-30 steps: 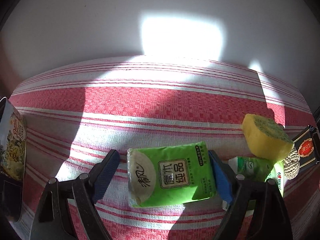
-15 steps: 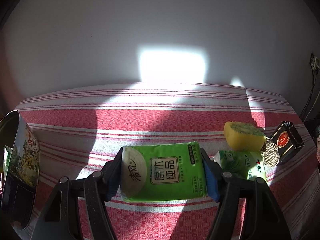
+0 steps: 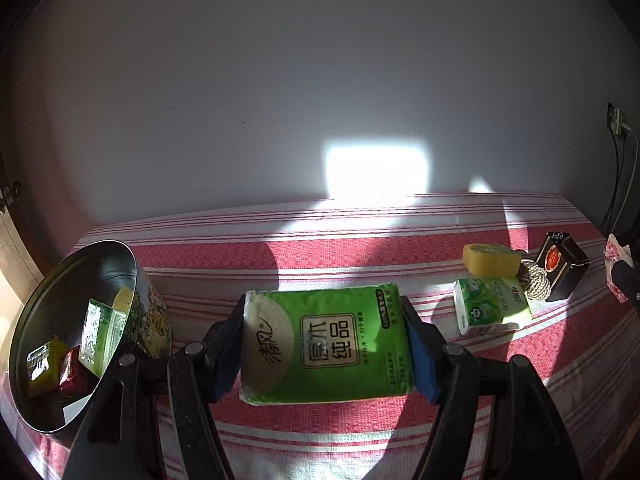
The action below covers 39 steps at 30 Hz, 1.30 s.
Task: Organize objects
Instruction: 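Carry the tissue pack and pastry packet over the tin and release both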
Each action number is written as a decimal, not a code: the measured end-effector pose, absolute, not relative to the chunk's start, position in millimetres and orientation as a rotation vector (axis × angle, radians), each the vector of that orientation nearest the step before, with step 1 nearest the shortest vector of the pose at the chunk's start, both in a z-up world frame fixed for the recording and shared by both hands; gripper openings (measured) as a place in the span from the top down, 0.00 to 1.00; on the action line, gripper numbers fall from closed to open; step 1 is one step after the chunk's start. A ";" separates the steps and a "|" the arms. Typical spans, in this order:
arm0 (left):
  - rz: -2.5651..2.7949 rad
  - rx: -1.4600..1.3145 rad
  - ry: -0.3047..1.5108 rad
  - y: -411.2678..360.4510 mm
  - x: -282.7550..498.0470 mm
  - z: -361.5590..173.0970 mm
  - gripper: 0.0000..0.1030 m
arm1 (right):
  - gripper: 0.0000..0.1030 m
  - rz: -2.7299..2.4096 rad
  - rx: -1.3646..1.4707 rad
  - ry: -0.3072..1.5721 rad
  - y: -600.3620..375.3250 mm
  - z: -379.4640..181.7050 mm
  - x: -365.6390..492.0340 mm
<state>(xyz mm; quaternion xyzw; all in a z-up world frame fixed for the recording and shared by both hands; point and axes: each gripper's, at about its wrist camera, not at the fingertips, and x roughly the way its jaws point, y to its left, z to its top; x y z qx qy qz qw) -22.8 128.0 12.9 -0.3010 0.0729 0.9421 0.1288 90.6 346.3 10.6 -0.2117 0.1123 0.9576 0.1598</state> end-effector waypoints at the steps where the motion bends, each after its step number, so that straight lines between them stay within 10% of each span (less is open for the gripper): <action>1: 2.743 -0.869 0.212 123.6 -20.0 14.1 0.32 | 0.54 2.743 -0.607 0.316 340.4 11.4 90.7; 39: 3.031 -0.857 -0.010 -77.0 -25.7 43.5 0.32 | 0.54 3.134 -0.593 0.164 116.4 58.7 20.7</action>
